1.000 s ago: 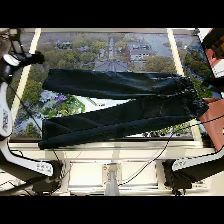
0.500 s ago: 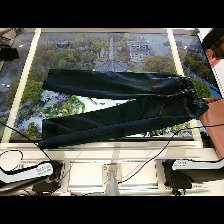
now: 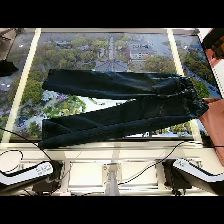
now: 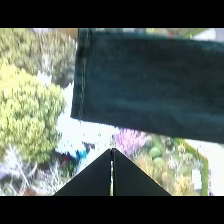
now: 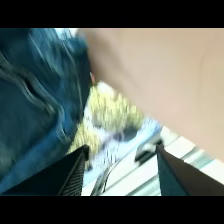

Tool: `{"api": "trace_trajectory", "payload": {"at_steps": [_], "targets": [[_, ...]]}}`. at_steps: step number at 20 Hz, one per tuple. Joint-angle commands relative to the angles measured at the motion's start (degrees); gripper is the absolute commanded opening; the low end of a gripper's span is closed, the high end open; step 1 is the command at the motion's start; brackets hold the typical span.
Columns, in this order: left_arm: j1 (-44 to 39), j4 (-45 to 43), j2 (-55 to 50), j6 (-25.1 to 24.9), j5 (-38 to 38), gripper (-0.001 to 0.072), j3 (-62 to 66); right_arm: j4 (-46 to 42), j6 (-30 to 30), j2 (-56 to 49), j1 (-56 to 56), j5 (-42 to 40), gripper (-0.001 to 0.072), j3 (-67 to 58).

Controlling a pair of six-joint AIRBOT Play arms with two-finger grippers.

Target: Fold the clothes and pants, and hang the long-sleeved shirts on hangers.

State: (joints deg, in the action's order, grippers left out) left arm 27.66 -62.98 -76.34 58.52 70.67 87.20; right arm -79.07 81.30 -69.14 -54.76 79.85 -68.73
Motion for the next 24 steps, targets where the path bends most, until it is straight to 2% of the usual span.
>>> {"api": "trace_trajectory", "payload": {"at_steps": [1,4,8,12,16,21,22,24], "targets": [[0.26,-0.02,0.07,-0.94,0.35,0.0030,-3.87,5.66,-3.06,1.84,-2.32,-4.92,0.0500,12.33],[0.28,-0.02,-0.04,-0.92,-0.39,0.0030,-7.48,12.00,-3.19,0.94,-2.34,-15.17,0.0500,15.93],[0.17,0.11,-1.81,-0.74,-0.28,0.0030,-9.20,18.95,-5.79,-5.53,-2.34,-16.22,0.0505,15.93],[0.17,5.33,-3.98,-0.24,-0.35,0.0030,-9.31,29.22,-10.36,-10.60,-2.32,-21.40,0.0522,15.93],[0.17,8.33,-5.27,-0.20,-0.33,0.0031,-9.35,30.71,-10.56,-13.99,-2.32,-24.85,0.0522,15.93],[0.17,8.70,-5.42,3.04,-0.28,0.0031,-9.35,33.00,-15.91,-16.31,-0.44,-26.71,0.0517,15.93],[0.17,9.53,-5.42,3.61,-0.09,0.0031,-9.35,33.03,-16.35,-16.31,0.42,-27.30,0.0504,15.93],[0.50,11.78,-5.27,5.29,-0.17,0.0030,-9.35,33.03,-16.48,-16.31,2.34,-28.41,0.0379,15.93]]}}
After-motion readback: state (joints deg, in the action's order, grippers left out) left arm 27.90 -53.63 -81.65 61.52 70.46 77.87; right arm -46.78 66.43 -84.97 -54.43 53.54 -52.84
